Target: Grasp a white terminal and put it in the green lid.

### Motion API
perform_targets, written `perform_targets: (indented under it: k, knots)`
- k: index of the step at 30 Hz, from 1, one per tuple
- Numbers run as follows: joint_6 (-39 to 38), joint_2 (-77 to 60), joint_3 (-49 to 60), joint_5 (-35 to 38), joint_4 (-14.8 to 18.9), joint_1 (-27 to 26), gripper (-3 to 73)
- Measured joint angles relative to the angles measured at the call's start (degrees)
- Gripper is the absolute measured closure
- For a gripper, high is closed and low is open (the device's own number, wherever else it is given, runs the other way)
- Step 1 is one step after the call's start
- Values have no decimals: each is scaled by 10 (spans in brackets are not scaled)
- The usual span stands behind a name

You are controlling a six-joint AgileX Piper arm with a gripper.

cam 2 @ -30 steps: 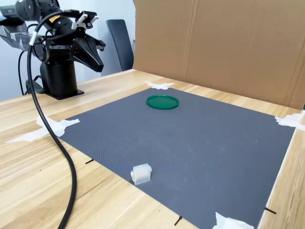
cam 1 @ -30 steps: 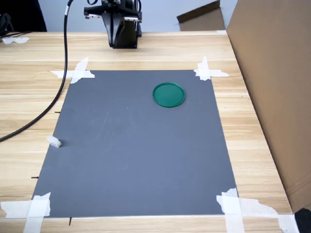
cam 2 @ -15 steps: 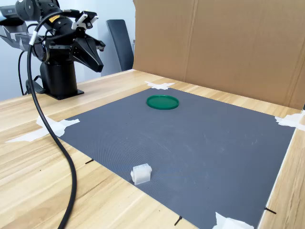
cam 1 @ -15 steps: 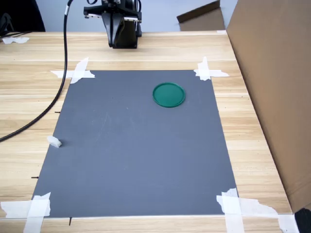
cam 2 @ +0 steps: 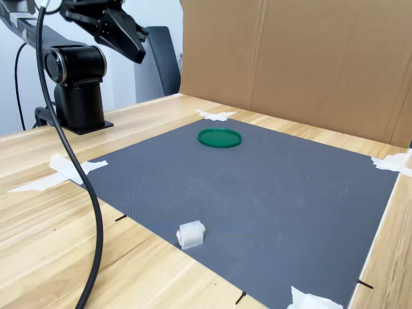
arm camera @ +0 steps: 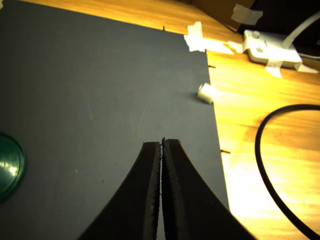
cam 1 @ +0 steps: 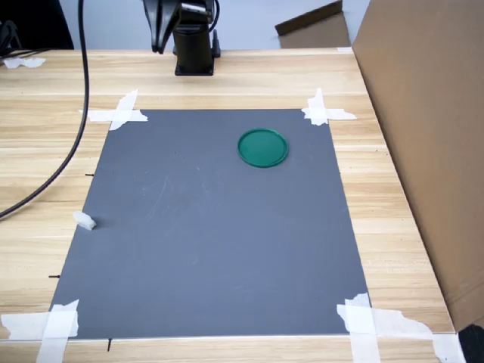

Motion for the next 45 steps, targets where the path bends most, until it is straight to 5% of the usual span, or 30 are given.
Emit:
perform_targets:
  k: [13,18,22,31,37,42,45]
  knots:
    - [-33,182,-169,153,27,0,723]
    - [-203,261,-219,200,152,0,723]
    - [-298,302,-253,225,195,0,723]
    - [-354,413,-404,361,206,0,723]
    - [-458,489,-547,487,217,0,723]
    - [-436,506,-601,493,202,0,723]
    - [-380,511,-624,496,164,0,723]
